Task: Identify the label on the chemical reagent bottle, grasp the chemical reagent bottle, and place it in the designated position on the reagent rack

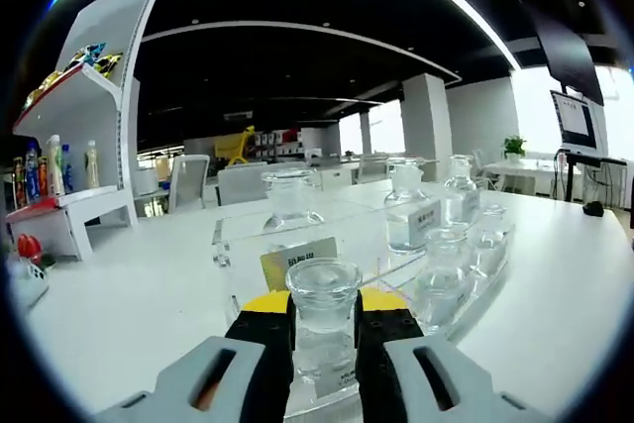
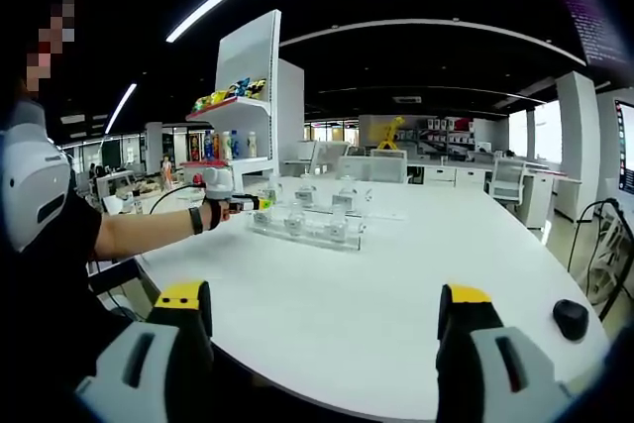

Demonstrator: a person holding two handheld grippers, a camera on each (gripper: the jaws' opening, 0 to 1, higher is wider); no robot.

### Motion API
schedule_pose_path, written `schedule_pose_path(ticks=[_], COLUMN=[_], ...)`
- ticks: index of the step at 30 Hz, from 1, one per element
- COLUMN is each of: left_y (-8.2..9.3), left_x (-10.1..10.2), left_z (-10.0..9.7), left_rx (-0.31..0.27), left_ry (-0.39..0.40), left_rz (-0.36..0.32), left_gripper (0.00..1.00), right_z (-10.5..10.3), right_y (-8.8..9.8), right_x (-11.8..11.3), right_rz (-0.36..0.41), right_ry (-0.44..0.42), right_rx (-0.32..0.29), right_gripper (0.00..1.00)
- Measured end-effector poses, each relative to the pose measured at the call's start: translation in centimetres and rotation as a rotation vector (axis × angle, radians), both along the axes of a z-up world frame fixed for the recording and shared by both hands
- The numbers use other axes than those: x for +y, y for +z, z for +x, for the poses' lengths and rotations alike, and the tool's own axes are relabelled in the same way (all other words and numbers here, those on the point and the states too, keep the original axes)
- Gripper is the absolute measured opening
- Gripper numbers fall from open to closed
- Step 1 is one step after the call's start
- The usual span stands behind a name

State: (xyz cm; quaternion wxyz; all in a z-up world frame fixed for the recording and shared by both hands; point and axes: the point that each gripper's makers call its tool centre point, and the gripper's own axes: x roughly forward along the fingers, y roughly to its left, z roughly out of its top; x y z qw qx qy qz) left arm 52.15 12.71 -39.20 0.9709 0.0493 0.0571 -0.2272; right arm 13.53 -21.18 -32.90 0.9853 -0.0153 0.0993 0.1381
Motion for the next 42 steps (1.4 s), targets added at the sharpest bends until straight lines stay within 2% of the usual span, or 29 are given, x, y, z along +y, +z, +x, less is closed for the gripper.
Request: schedule_pose_path(ticks=[6,13,15,16,42], left_y=[-0.4,-0.5,-1.1,-1.2,-1.2], left_x=[0.2,0.1,0.1,0.3,0.2], left_z=[-0.3,-0.4,-0.3,-0.3,-0.9], left_rx=[0.006,0.006,0.032,0.043,0.023], left_ry=[-0.002,-0.004,-0.006,-0.005,0.005], left_rz=[-0.023,-0.017,-0.008,-0.040,-0.072], left_gripper=[0.23,0.23,0.23,0.23,0.24], right_z=[0.1,0.4,0.5,0.5,0.6], right_y=[0.2,0.1,0.1,0.0,-1.1], right_x=[-0.2,0.1,0.2,0.2,0.4], right_rz=[-0.001,0.010,0.010,0.008,0.012], right_ry=[-0.005,0.004,0.006,0.006,0.016], right_rx=[-0.004,-0.005,-0.006,-0.004,0.007], right_gripper=[0.91,0.91,0.91,0.91,0.90])
